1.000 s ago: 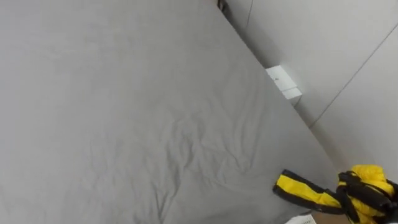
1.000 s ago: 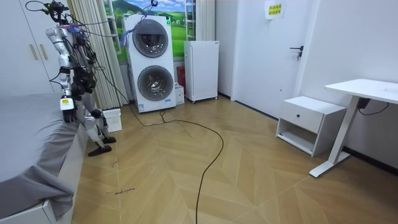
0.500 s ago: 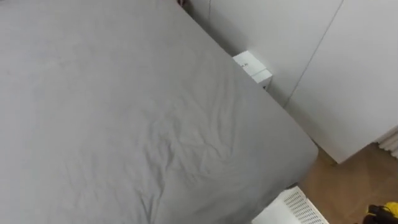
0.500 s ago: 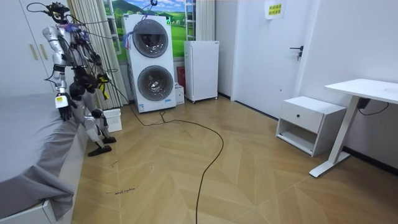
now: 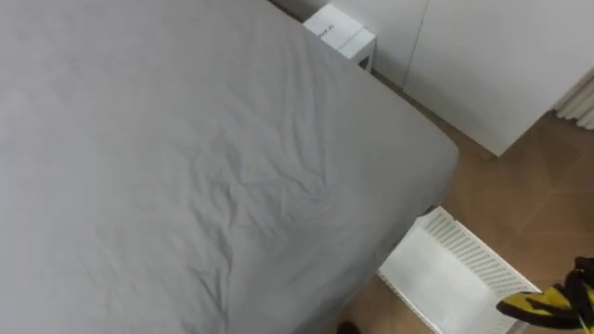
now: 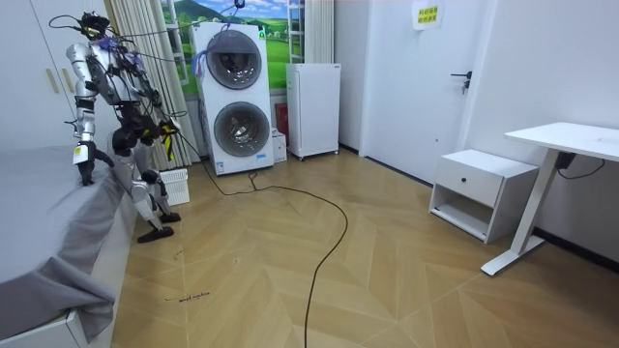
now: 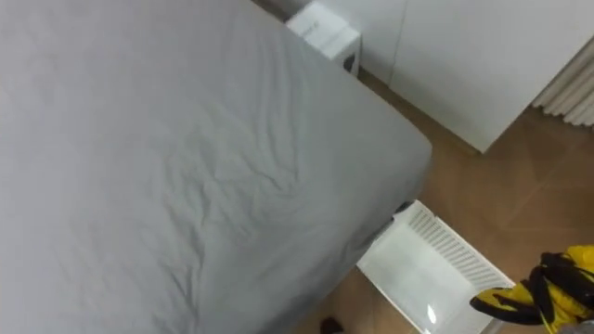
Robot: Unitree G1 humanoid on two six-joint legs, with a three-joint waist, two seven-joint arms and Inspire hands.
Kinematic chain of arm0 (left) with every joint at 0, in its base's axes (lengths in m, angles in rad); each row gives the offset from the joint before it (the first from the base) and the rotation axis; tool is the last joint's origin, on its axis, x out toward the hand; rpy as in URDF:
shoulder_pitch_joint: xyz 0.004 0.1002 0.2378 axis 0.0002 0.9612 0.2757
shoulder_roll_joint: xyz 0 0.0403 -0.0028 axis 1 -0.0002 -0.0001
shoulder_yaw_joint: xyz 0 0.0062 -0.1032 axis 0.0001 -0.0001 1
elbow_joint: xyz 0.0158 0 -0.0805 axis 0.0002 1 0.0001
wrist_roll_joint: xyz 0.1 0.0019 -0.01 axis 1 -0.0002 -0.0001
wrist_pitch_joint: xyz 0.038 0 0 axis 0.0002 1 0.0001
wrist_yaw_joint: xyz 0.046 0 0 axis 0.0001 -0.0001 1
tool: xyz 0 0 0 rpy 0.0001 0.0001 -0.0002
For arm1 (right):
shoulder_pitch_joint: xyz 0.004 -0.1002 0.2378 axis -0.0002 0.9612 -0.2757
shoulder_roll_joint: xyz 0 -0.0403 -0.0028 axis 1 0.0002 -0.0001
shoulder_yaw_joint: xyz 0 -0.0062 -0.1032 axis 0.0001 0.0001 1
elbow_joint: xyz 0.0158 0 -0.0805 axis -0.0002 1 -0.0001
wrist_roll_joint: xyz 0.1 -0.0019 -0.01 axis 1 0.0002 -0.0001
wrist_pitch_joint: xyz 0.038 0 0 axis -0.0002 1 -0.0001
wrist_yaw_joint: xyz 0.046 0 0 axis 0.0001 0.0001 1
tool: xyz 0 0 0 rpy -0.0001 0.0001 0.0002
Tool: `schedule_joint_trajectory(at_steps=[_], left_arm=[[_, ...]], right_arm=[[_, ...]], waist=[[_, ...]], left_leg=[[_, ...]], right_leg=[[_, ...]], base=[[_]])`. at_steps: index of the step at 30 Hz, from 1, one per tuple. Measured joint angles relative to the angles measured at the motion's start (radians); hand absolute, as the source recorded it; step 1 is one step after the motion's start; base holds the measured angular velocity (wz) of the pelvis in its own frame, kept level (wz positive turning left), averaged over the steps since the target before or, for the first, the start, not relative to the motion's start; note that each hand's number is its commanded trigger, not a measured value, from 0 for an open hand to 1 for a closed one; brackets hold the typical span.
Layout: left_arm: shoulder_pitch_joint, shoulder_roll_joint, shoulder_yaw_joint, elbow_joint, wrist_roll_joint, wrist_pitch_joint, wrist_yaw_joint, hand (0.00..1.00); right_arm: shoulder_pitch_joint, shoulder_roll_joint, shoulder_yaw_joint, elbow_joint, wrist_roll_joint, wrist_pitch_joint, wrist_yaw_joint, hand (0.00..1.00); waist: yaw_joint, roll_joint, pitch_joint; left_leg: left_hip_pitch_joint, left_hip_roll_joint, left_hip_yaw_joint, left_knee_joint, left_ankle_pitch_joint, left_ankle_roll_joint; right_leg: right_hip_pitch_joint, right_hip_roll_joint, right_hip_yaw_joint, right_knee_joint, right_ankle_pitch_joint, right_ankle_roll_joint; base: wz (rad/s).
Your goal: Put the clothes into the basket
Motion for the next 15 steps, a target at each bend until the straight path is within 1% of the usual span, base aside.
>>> schedule_joint_trajectory(at_steps=[1,3,4,5,6,7,8,10,11,15], left_arm=[[-0.010,0.001,-0.015,0.009,-0.018,-0.009,0.005,0.00],[-0.019,0.001,-0.028,0.012,-0.025,-0.014,0.005,0.00],[-0.031,0.001,-0.037,0.022,-0.039,-0.016,0.004,0.00],[-0.042,0.001,-0.044,0.032,-0.047,-0.020,0.004,0.00],[-0.045,0.001,-0.047,0.033,-0.049,-0.022,0.004,0.00],[-0.051,0.001,-0.054,0.033,-0.061,-0.029,0.004,0.00],[-0.052,0.001,-0.060,0.033,-0.074,-0.037,0.004,0.00],[-0.052,0.001,-0.070,0.033,-0.095,-0.051,0.005,0.00],[-0.055,0.001,-0.074,0.034,-0.105,-0.057,0.006,0.00],[-0.064,0.001,-0.076,0.051,-0.113,-0.073,0.007,0.00]], right_arm=[[-0.009,0.000,0.003,0.004,0.000,0.000,-0.001,1.00],[-0.031,-0.002,0.011,0.007,0.000,-0.002,-0.002,1.00],[-0.040,-0.002,0.013,0.012,0.001,-0.016,-0.006,1.00],[-0.049,-0.003,0.024,0.034,0.007,-0.035,-0.015,1.00],[-0.053,-0.004,0.034,0.048,0.008,-0.043,-0.019,1.00],[-0.056,-0.004,0.049,0.067,0.010,-0.054,-0.020,1.00],[-0.060,-0.004,0.064,0.090,0.012,-0.064,-0.020,1.00],[-0.060,-0.004,0.074,0.103,0.025,-0.067,-0.020,1.00],[-0.063,-0.004,0.074,0.119,0.025,-0.078,-0.020,1.00],[-0.062,-0.004,0.074,0.132,0.026,-0.101,-0.022,1.00]], waist=[[0.001,0.007,-0.0004],[0.001,0.015,0.0025],[0.001,0.024,0.0020],[0.009,0.029,0.0033],[0.016,0.030,0.0028],[0.031,0.033,0.0032],[0.036,0.037,0.0041],[0.042,0.043,0.0022],[0.048,0.044,0.0024],[0.055,0.045,0.0024]], left_leg=[[-0.016,0.000,0.000,0.004,0.002,0.001],[-0.038,0.001,0.003,0.012,0.003,0.003],[-0.052,0.001,0.004,0.012,0.006,0.005],[-0.056,0.001,0.007,0.012,0.007,0.004],[-0.058,0.000,0.010,0.012,0.007,0.004],[-0.063,0.001,0.012,0.012,0.008,0.003],[-0.067,0.001,0.012,0.011,0.009,0.003],[-0.075,0.001,0.013,0.011,0.009,0.003],[-0.079,0.001,0.012,0.011,0.009,0.003],[-0.081,0.000,0.012,0.009,0.010,0.003]], right_leg=[[-0.017,0.000,0.002,0.004,-0.002,0.004],[-0.038,0.000,0.006,0.017,-0.003,0.007],[-0.052,-0.001,0.006,0.018,0.000,0.007],[-0.057,0.000,0.007,0.017,0.004,0.003],[-0.060,0.001,0.008,0.017,0.006,0.003],[-0.068,0.002,0.009,0.016,0.009,-0.001],[-0.072,0.002,0.008,0.016,0.009,-0.001],[-0.079,0.002,0.008,0.016,0.009,-0.001],[-0.082,0.002,0.008,0.015,0.009,-0.001],[-0.081,0.001,0.008,0.013,0.009,-0.002]], base=[[0.04],[0.00],[0.00],[-0.05],[-0.13],[-0.09],[0.00],[0.02],[0.00],[0.02]])
